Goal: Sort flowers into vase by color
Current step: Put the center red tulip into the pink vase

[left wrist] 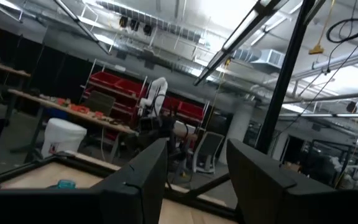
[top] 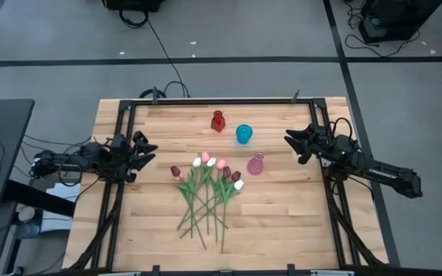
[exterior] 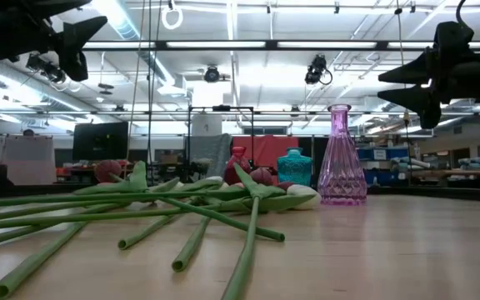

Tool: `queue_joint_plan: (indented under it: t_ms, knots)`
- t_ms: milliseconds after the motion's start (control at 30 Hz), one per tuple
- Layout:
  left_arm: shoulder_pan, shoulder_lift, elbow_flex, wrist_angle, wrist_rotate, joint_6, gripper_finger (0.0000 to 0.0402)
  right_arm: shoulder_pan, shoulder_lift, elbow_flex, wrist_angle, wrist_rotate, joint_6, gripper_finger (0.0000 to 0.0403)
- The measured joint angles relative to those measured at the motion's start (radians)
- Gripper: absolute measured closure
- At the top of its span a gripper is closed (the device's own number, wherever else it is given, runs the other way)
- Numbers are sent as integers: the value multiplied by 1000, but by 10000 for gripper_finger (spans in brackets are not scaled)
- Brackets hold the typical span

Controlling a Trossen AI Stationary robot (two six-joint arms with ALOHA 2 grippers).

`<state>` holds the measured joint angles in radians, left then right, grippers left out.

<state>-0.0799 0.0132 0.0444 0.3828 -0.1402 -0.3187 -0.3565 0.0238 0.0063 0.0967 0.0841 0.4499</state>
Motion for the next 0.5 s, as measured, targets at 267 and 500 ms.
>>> queue_joint_plan:
  t_ms: [267, 500]
  knots:
    - [0, 0, 0, 8, 0, 0, 229, 0, 0, 0, 56, 65, 0, 197]
    - [0, 0, 0, 9, 0, 0, 229, 0, 0, 0, 104, 77, -57, 197]
